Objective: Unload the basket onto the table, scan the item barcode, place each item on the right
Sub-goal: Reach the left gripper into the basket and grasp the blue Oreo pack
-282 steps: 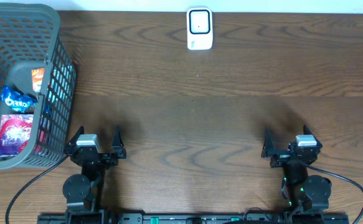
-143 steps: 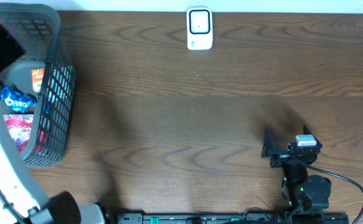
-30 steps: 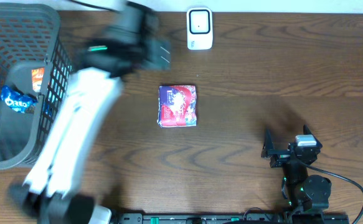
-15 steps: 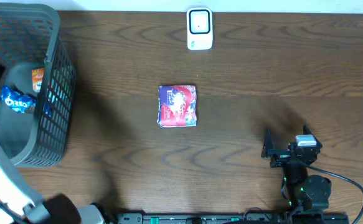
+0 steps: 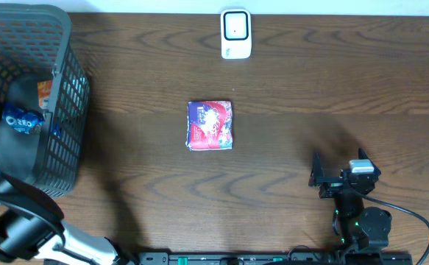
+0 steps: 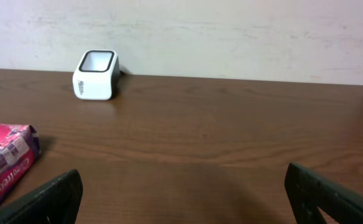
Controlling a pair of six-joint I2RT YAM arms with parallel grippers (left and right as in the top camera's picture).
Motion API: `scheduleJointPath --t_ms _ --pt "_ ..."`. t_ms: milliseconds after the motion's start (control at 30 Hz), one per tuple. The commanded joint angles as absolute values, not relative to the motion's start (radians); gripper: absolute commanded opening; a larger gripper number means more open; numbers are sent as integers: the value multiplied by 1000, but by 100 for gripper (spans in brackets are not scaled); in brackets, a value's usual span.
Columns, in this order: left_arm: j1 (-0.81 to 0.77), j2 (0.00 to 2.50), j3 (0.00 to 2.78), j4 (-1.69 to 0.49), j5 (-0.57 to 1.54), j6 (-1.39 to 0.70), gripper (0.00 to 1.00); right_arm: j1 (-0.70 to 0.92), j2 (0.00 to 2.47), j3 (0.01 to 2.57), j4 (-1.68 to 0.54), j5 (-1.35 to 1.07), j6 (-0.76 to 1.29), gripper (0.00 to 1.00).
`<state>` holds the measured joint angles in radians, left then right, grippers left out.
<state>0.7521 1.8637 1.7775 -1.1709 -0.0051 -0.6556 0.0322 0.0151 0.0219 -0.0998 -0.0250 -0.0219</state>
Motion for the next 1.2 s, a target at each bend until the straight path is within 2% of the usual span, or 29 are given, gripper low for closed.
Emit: scheduleJointPath --t_ms 0,333,633,1000,1100,1167 --pt "754 1916 1773 -1167 -19 -676 88 26 11 18 -100 -17 -16 99" --pt "713 2045 1773 -1095 -60 -671 88 26 11 18 -100 -17 -16 99" --pt "582 2060 1772 -992 -81 -610 88 26 11 18 -100 -17 -16 99" --pt "562 2153 1766 -1019 -121 -666 88 26 11 18 -100 -17 -16 99" --pt "562 2191 1765 -1019 -125 -647 82 26 11 18 -100 -17 -16 99" --pt "562 2211 1764 -1019 -125 -636 70 26 11 18 -100 -17 -16 99"
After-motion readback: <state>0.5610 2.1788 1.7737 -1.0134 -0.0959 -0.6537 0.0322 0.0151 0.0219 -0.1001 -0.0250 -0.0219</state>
